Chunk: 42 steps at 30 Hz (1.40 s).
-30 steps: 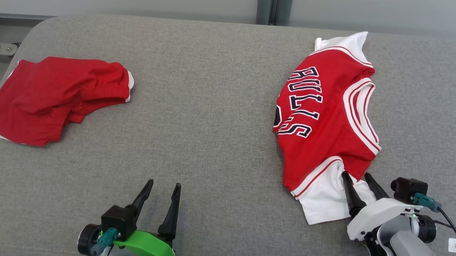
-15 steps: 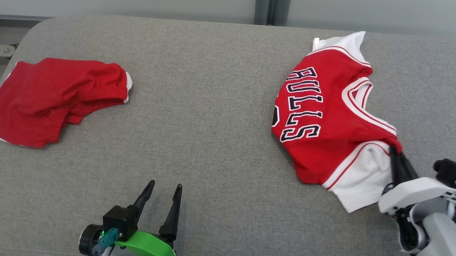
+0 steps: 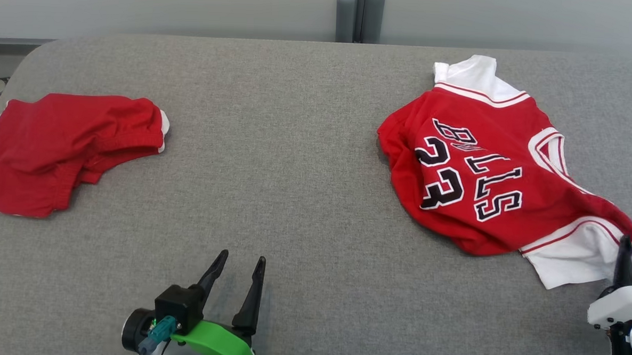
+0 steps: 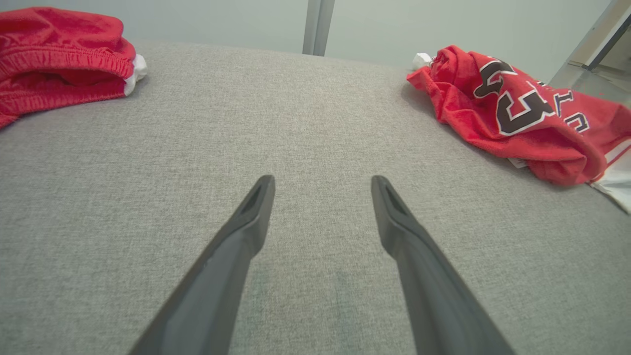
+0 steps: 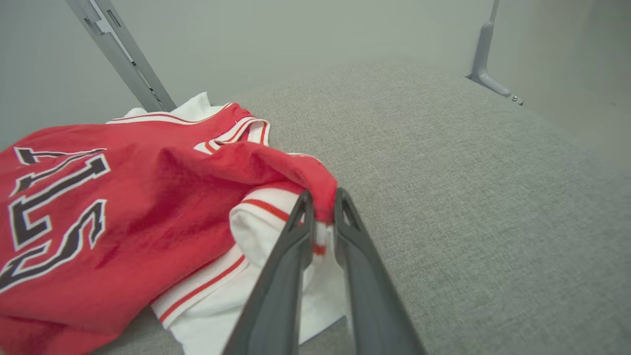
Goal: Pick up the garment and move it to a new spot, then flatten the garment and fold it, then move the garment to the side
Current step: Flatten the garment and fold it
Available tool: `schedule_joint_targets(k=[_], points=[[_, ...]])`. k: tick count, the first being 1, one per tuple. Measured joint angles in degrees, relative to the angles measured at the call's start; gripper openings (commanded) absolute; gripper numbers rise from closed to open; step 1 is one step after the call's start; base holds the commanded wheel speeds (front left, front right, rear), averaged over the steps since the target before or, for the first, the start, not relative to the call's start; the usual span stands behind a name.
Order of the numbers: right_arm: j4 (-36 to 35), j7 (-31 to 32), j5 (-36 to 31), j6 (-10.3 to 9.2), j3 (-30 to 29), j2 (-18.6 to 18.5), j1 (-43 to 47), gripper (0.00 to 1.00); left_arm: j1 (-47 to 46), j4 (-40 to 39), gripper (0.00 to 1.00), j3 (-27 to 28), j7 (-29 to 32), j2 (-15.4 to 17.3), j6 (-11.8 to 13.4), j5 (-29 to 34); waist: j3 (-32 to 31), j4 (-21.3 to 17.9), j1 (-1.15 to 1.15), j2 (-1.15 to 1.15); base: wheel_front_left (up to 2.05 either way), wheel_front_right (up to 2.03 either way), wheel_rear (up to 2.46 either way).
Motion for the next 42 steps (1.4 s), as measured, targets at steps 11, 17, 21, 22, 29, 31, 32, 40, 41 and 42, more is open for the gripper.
schedule_joint_targets(k=[11, 17, 21, 22, 29, 31, 32, 40, 41, 42], points=[[-14.24, -0.01, -10.32, 0.01, 5.95, 6.03, -1.19, 1.0, -6.06, -1.31, 1.0, -6.93, 0.0, -0.04, 0.0, -1.9, 0.31, -3.81, 0.0, 0.0, 0.0, 0.0, 0.0], [-19.22, 0.0, -12.17, 0.01, 14.62, 7.78, -1.72, 1.0, -11.59, 2.24, 1.0, -10.96, 0.0, -0.07, 0.24, -3.68, 1.53, -7.78, 0.0, 0.0, 0.0, 0.0, 0.0], [-20.8, 0.0, -12.32, 0.01, 18.11, 8.4, -1.79, 1.0, -15.21, 6.03, 1.0, -13.27, 0.0, -0.09, 0.94, -5.49, 2.61, -10.87, 0.0, 0.0, 0.0, 0.0, 0.0], [-20.8, 0.0, -12.32, 0.01, 18.11, 8.4, -1.79, 1.0, -15.21, 6.03, 1.0, -13.27, 0.0, -0.09, 0.94, -5.49, 2.61, -10.87, 0.0, 0.0, 0.0, 0.0, 0.0], [-21.96, 0.0, -11.7, 0.01, 21.75, 8.76, -2.61, 1.0, -21.73, 14.67, 1.0, -15.17, 0.0, -0.11, 2.83, -9.07, 4.71, -16.77, 0.0, 0.0, 0.0, 0.0, 0.0], [-21.96, -0.01, -11.55, 0.01, 22.08, 8.81, -2.81, 1.0, -23.52, 17.13, 1.0, -15.12, 0.01, -0.1, 3.47, -10.1, 5.34, -18.45, 0.0, 0.0, 0.0, 0.0, 0.0], [-21.93, 0.0, -11.44, 0.01, 22.16, 8.82, -2.88, 1.0, -24.27, 18.09, 1.0, -14.85, 0.0, -0.11, 4.04, -10.9, 5.66, -19.29, 0.0, 0.0, 0.0, 0.0, 0.0], [-21.56, 0.0, -10.82, 0.01, 21.86, 9.27, -2.89, 1.0, -28.31, 25.9, 1.0, -14.62, 0.0, -0.11, 6.14, -16.12, 7.9, -24.65, 0.0, 0.0, 0.0, 0.0, 0.0], [-21.53, 0.0, -10.82, 0.01, 21.83, 9.39, -2.89, 1.0, -28.87, 26.61, 1.0, -14.8, 0.0, -0.12, 6.16, -16.22, 8.17, -25.06, 0.01, 0.0, 0.0, 0.0, 0.0], [-21.52, 0.0, -10.82, 0.01, 21.82, 9.47, -2.89, 1.0, -29.3, 27.33, 1.0, -15.07, 0.0, -0.14, 6.14, -16.7, 8.44, -25.41, 0.01, 0.0, 0.0, 0.0, 0.0]])
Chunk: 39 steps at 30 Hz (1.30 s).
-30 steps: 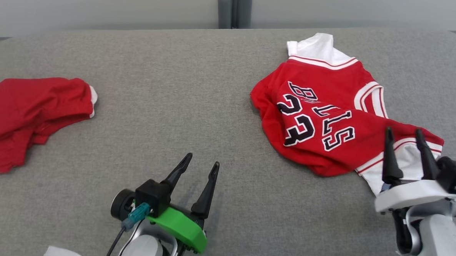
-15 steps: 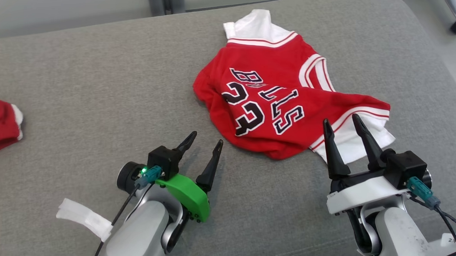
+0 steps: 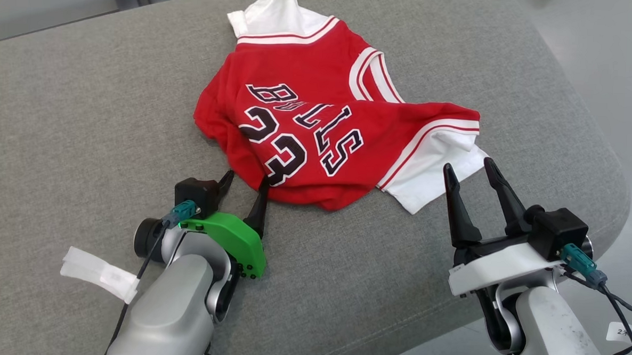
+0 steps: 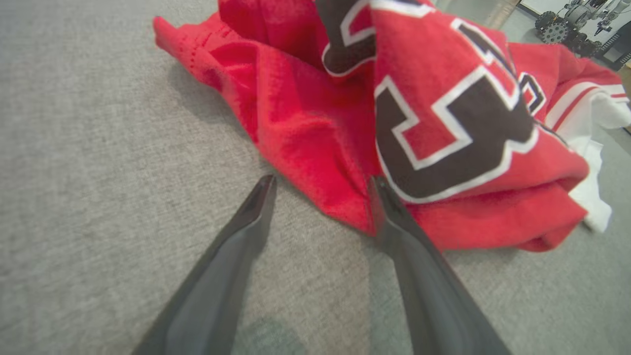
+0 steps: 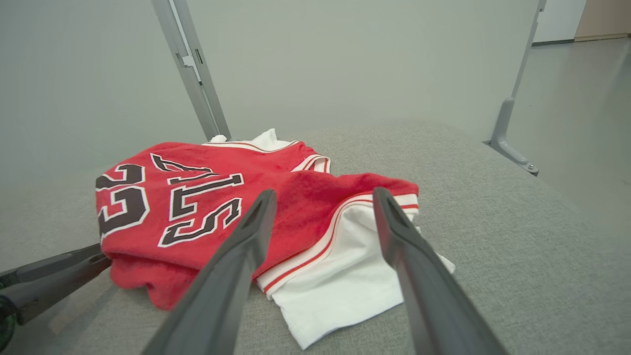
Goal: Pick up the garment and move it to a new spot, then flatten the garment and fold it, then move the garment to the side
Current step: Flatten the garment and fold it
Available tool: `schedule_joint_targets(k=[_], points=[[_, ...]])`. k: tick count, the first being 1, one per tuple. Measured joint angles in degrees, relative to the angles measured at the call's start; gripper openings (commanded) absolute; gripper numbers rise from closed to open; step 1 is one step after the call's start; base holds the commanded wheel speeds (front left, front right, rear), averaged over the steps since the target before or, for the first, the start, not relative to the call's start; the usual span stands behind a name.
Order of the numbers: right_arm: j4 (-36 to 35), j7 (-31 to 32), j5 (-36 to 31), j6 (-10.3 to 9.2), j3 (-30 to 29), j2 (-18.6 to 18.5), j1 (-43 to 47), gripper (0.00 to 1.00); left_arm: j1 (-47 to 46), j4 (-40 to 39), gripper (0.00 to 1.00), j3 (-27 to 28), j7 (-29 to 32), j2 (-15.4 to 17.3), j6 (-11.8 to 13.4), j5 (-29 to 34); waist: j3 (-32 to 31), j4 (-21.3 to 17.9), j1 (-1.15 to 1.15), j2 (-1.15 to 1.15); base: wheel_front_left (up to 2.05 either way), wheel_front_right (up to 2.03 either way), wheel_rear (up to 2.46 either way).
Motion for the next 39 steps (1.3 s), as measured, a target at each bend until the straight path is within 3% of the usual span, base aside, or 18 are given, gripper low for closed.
schedule_joint_targets(k=[1, 3, 4, 5, 6, 7, 13, 20, 27, 34, 35, 36, 39], points=[[0.04, -0.01, 0.04, 0.0, 0.0, 0.09, 0.0, 1.0, -0.25, 0.76, 0.91, -0.21, 0.0, 0.0, -0.02, -0.53, 0.25, -0.28, 0.0, 0.0, 0.0, 0.0, 0.0], [0.24, 0.0, 0.11, 0.0, 0.05, 0.21, -0.01, 1.0, -0.8, 1.92, 0.95, -0.65, -0.05, 0.02, 0.08, -1.33, 0.67, -0.69, 0.0, 0.0, 0.0, 0.0, 0.0], [0.35, 0.0, 0.12, 0.0, 0.12, 0.32, -0.04, 1.0, -1.36, 2.2, 0.89, -0.76, -0.05, 0.04, 0.18, -1.85, 0.82, -0.83, 0.0, 0.0, 0.0, 0.0, 0.0], [0.45, -0.01, 0.13, 0.0, 0.26, 0.4, -0.07, 1.0, -1.91, 2.48, 0.66, -0.93, -0.05, 0.02, 0.23, -2.21, 0.94, -0.93, 0.0, 0.0, 0.0, 0.0, 0.0], [0.57, 0.0, 0.13, 0.0, 0.37, 0.44, -0.1, 1.0, -2.25, 2.76, 0.16, -1.21, -0.05, 0.02, 0.23, -2.46, 1.02, -0.97, 0.0, 0.0, 0.0, 0.0, 0.0], [0.71, 0.0, 0.14, 0.0, 0.51, 0.45, -0.18, 1.0, -2.4, 2.97, 0.0, -1.58, -0.05, 0.04, 0.12, -2.49, 1.04, -0.95, 0.0, 0.0, 0.0, 0.0, 0.0], [1.15, -0.01, 0.47, 0.0, -0.69, 0.51, -0.44, 1.0, -2.5, -0.46, 0.0, -0.89, 0.01, 0.0, -0.4, -1.96, 0.53, 0.43, 0.0, 0.0, 0.0, 0.0, 0.0], [2.08, -0.01, 1.14, 0.0, -2.99, 0.16, 1.75, 1.0, 0.73, -12.65, 0.0, 8.46, 0.0, 0.22, 0.46, 4.66, -1.16, 4.97, 0.0, 0.0, 0.0, 0.0, 0.0], [4.12, 0.0, 1.72, 0.0, -3.25, 0.76, 3.85, 1.0, 3.8, -20.95, 0.0, 16.48, 0.0, 1.67, 0.74, 11.37, -4.4, 12.69, 0.0, 0.0, 0.0, 0.0, 0.0], [5.41, -0.01, 2.47, 0.0, -2.53, 1.69, 4.78, 1.0, 8.86, -13.16, 0.0, 18.8, 0.0, 3.82, 2.86, 12.21, -7.37, 18.68, 0.0, 0.0, 0.0, 0.0, 0.0], [5.6, 0.0, 2.5, 0.0, -2.4, 1.78, 4.8, 1.0, 9.32, -11.74, 0.44, 18.92, 0.0, 4.0, 3.1, 12.22, -7.75, 19.26, 0.0, 0.0, 0.0, 0.0, 0.0], [5.65, 0.0, 2.5, 0.0, -2.31, 1.86, 4.95, 1.0, 9.77, -10.76, 1.0, 19.26, 0.01, 4.04, 3.31, 12.17, -8.15, 19.75, 0.0, 0.0, 0.0, 0.0, 0.0], [6.01, 0.0, 2.58, 0.0, -2.25, 1.86, 5.27, 1.0, 10.82, -10.01, 1.0, 20.51, 0.01, 3.99, 4.0, 12.03, -9.25, 20.59, 0.0, 0.0, 0.0, 0.0, 0.0]])
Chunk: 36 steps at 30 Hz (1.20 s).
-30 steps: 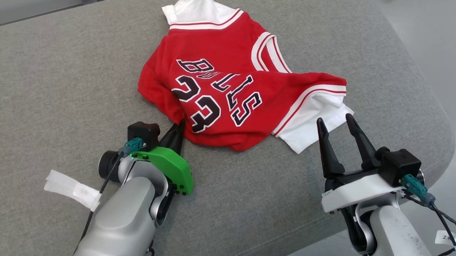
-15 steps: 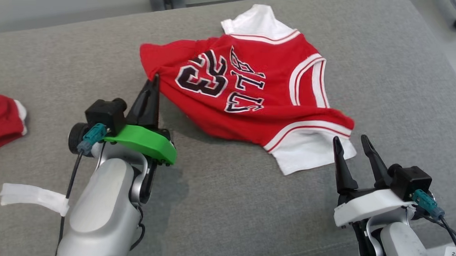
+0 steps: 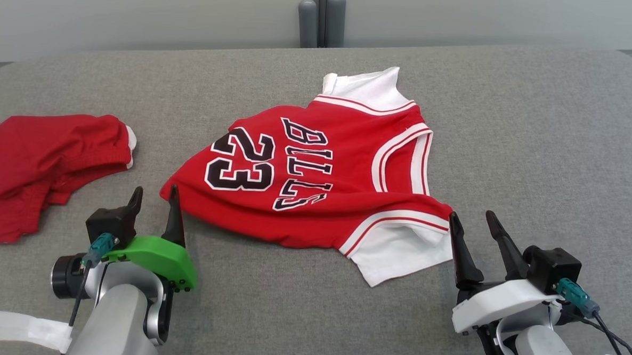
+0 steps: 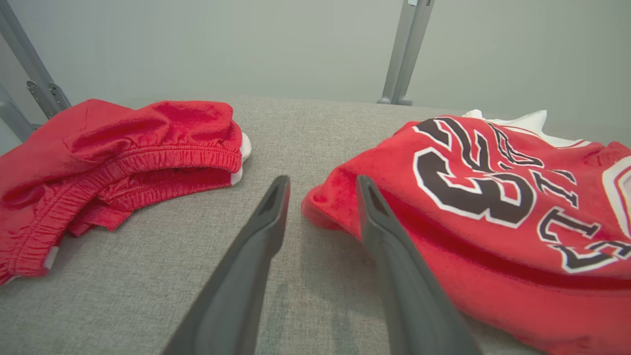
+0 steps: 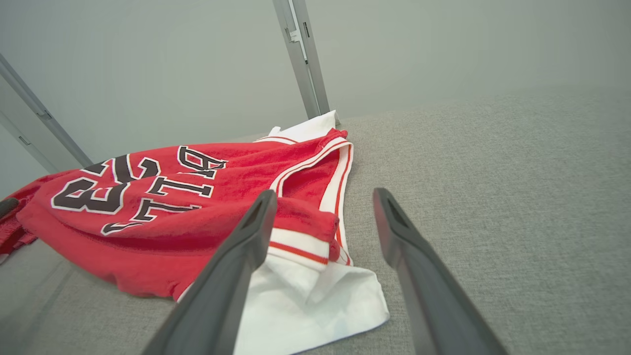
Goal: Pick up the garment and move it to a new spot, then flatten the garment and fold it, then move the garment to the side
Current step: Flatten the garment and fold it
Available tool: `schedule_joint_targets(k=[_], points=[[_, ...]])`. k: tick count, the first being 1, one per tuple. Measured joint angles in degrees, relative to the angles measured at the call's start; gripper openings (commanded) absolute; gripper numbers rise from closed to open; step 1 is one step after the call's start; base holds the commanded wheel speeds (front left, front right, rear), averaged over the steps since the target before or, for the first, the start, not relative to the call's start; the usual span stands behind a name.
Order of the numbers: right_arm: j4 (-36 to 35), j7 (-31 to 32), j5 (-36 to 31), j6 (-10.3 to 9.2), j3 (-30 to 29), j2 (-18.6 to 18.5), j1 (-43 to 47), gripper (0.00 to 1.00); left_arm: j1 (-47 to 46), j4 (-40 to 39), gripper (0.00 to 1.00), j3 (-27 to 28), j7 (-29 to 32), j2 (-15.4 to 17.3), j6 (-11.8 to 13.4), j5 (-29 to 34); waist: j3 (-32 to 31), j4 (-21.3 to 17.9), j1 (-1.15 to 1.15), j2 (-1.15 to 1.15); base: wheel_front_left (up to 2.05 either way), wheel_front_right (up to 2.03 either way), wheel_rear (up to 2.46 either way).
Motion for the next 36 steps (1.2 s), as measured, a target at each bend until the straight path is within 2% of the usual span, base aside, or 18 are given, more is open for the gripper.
schedule_joint_targets(k=[6, 11, 15, 22, 27, 36], points=[[-0.01, 0.0, -0.02, 0.0, -0.88, -0.65, 0.06, 1.0, 2.02, -4.32, 1.0, 2.13, -0.01, -0.63, -0.43, 1.0, -0.39, 0.01, 0.0, 0.0, 0.0, 0.0, 0.0], [-0.15, 0.0, -0.01, 0.0, -0.54, -0.94, -0.15, 1.0, -1.09, -6.84, 1.0, 1.08, -0.01, -1.07, -3.28, 3.28, 0.77, -0.43, 0.0, 0.0, 0.0, 0.0, 0.0], [0.03, 0.0, 0.12, 0.0, 0.75, -0.9, -1.27, 1.0, -7.17, -2.92, 1.0, -1.68, 1.68, -0.9, -5.53, 4.94, 2.0, -1.25, 0.0, 0.0, 0.0, 0.0, 0.0], [0.85, 0.0, 0.53, 0.0, 1.37, -1.03, -2.57, 1.0, -18.13, 5.55, 1.0, -5.14, 10.35, -0.27, -7.55, 6.73, 4.44, -3.39, 0.0, 0.0, 0.0, 0.0, 0.0], [1.05, 0.0, 0.93, -0.01, 1.72, -1.13, -3.31, 1.0, -22.79, 9.8, 1.0, -4.52, 13.74, 0.07, -7.79, 5.82, 5.68, -4.6, 0.0, 0.0, 0.0, 0.0, 0.0], [1.37, 0.0, 0.97, -0.01, 3.1, -1.49, -5.15, 1.0, -30.53, 18.29, 1.0, -3.93, 17.93, 3.27, -7.55, 5.27, 8.26, -6.78, 0.0, 0.0, 0.0, 0.0, 0.0]])
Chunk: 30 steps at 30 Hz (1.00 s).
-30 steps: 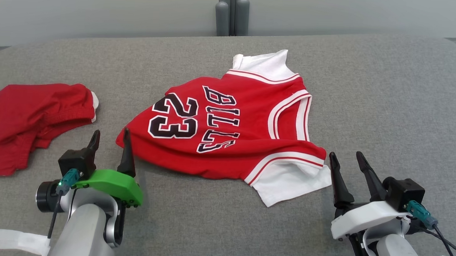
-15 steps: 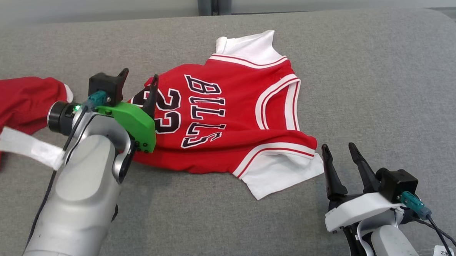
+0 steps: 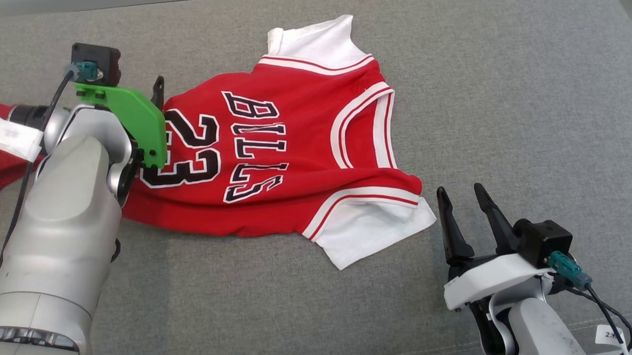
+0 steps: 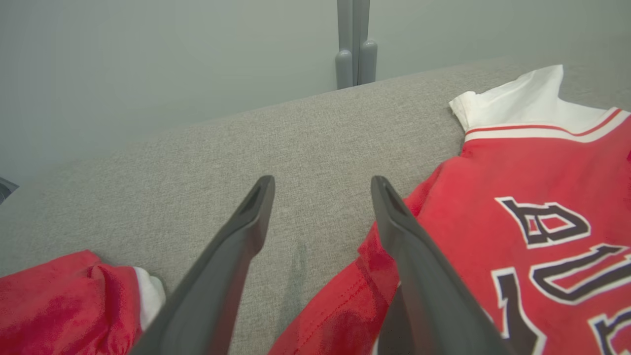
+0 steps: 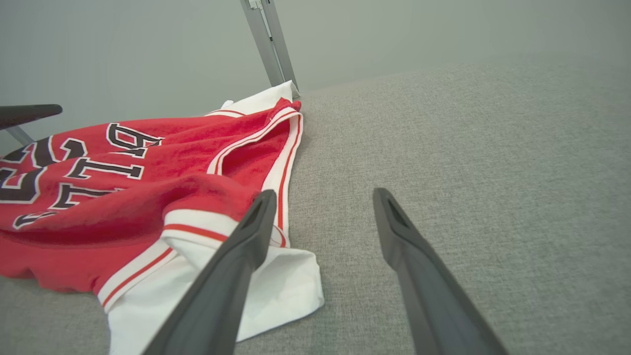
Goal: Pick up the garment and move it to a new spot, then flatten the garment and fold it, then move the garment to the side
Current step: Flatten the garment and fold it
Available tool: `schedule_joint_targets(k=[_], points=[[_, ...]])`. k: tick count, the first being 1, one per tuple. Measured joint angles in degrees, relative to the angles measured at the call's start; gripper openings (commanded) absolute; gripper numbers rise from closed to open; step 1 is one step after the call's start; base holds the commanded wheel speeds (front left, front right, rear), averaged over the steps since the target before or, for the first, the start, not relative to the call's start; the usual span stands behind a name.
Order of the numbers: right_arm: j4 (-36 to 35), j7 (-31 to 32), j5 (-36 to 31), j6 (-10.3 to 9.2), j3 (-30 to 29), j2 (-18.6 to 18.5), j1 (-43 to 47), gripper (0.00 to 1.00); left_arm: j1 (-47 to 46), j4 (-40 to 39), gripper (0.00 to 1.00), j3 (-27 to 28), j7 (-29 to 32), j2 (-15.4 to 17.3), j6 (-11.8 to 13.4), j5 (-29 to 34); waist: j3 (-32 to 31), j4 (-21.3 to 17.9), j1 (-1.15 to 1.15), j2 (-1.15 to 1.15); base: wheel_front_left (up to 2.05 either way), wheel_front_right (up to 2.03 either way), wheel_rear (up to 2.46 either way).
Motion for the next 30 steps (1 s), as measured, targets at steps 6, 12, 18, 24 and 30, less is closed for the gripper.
schedule_joint_targets(k=[6, 12, 18, 24, 30], points=[[0.52, 0.0, 0.0, 0.01, 0.1, -0.33, -0.2, 1.0, 0.73, 4.74, 1.0, -0.99, 2.0, -0.67, -1.34, -1.4, 1.01, -0.59, 0.0, 0.0, 0.0, 0.0, 0.0], [0.96, 0.0, -0.01, 0.0, -0.07, -0.67, -0.44, 1.0, 2.55, 7.46, 1.0, -2.52, 2.46, -2.14, -2.34, -2.76, 1.3, 0.3, 0.0, 0.0, 0.0, 0.0, 0.0], [1.14, -0.01, -0.05, 0.01, 1.07, -0.56, -1.65, 1.0, 2.68, 9.1, 1.0, -3.91, 1.57, -2.44, -2.5, -3.08, 1.97, 0.81, 0.0, 0.0, 0.0, 0.0, 0.0], [1.29, 0.0, 0.07, 0.01, 1.85, -0.41, -2.54, 1.0, 1.8, 10.14, 0.0, -4.5, 0.2, -2.43, -2.52, -3.52, 2.72, 0.4, 0.0, 0.0, 0.0, 0.0, 0.0], [1.55, 0.0, 0.55, 0.01, 1.65, -0.51, -2.54, 1.0, 1.09, 11.94, 0.0, -4.48, 0.05, -2.03, -0.97, -3.78, 3.11, -0.24, 0.0, 0.0, 0.0, 0.0, 0.0]])
